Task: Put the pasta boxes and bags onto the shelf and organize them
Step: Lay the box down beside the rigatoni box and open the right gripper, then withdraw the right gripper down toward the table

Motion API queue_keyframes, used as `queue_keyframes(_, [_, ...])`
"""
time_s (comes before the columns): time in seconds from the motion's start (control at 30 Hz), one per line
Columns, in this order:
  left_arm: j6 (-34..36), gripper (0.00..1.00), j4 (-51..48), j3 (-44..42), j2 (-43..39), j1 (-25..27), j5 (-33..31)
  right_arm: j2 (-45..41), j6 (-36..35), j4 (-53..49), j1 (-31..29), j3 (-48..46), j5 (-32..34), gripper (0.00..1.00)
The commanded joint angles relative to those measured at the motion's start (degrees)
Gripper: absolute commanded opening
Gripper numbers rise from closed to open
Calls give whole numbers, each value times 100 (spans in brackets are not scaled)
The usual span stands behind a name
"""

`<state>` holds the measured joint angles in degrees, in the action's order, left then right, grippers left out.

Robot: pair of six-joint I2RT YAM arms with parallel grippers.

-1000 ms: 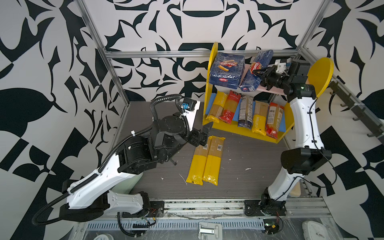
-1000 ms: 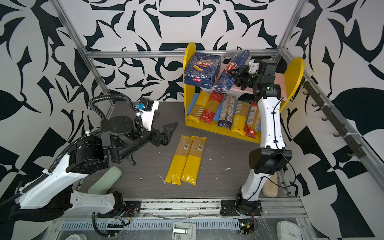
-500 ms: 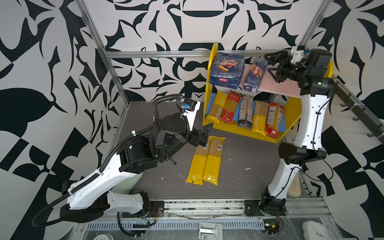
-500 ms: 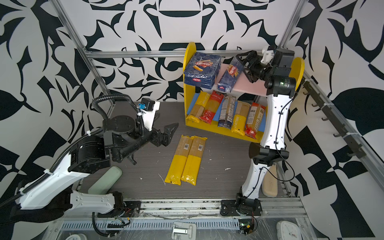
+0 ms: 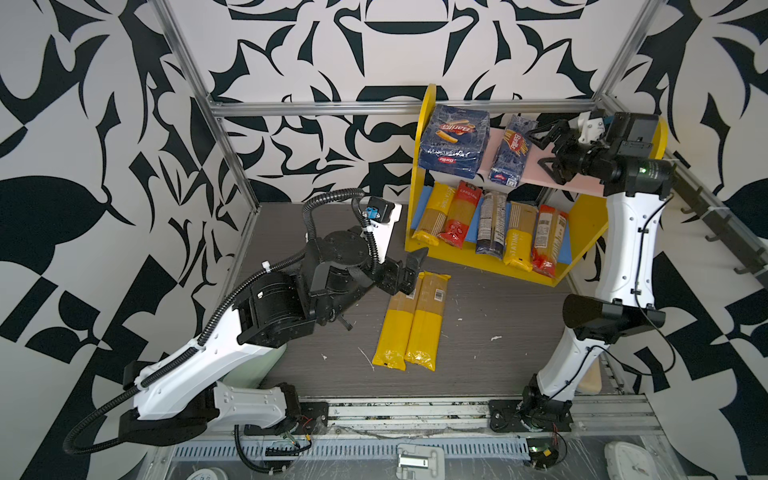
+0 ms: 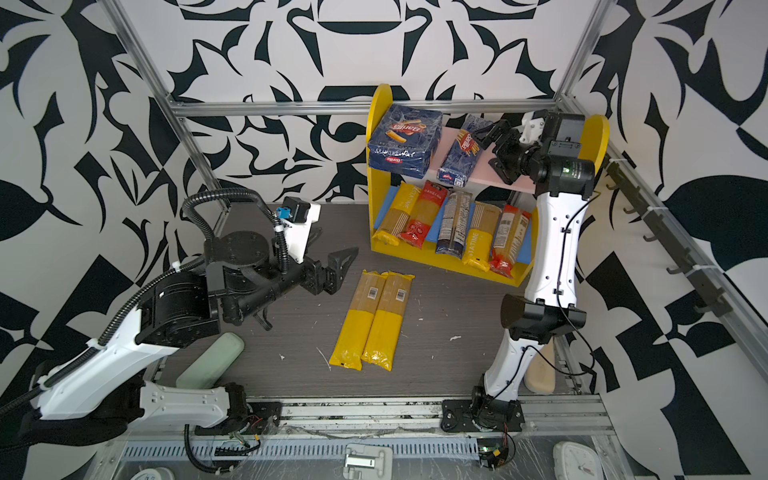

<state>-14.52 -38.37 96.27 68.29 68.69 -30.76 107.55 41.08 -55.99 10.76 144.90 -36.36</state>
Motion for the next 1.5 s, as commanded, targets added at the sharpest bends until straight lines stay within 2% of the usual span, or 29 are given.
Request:
queue_keyframes(0.0, [-105, 92, 78, -73, -132, -20, 38, -295, -289, 68, -43, -139, 184, 97])
queue_keyframes(0.23, [-178, 93, 65, -137, -224, -21, 7, -883, -830, -87, -372, -380, 579, 96])
queue_keyframes(0.33, [-180, 99, 147, -339, -363, -16, -155, -1236, -1148, -389, -481, -431, 796, 97])
queue_keyframes(0.4, [-204, 99, 132, -514, -458, -20, -359, -1563, -1372, -611, -663, -659, 1059, 98])
queue_keyframes(0.5, [-345, 99, -37, -779, -590, -18, -609, -2416, -1550, -570, -1032, -1727, 1547, 98])
queue_keyframes(0.67, [-974, 99, -517, -1259, -794, -14, -872, -4068, -1398, -298, -1220, -4040, 1632, 100])
queue_keyframes(0.77, [-1417, 99, -801, -1577, -903, -22, -963, -4948, -1328, -409, -1267, -4997, 1718, 100])
queue_keyframes(1.0, [-2211, 99, -1006, -2650, -1354, -22, -1070, -6190, -1548, -1324, -1297, -6104, 1830, 100])
queue_keyframes(1.23, [-2755, 99, -987, -3287, -1279, -19, -968, -7024, -1561, -1319, -1303, -7763, 1511, 100])
queue_keyframes(1.47, [-3072, 99, -856, -3669, -1143, -16, -907, -7311, -1649, -1120, -1308, -8646, 1440, 100])
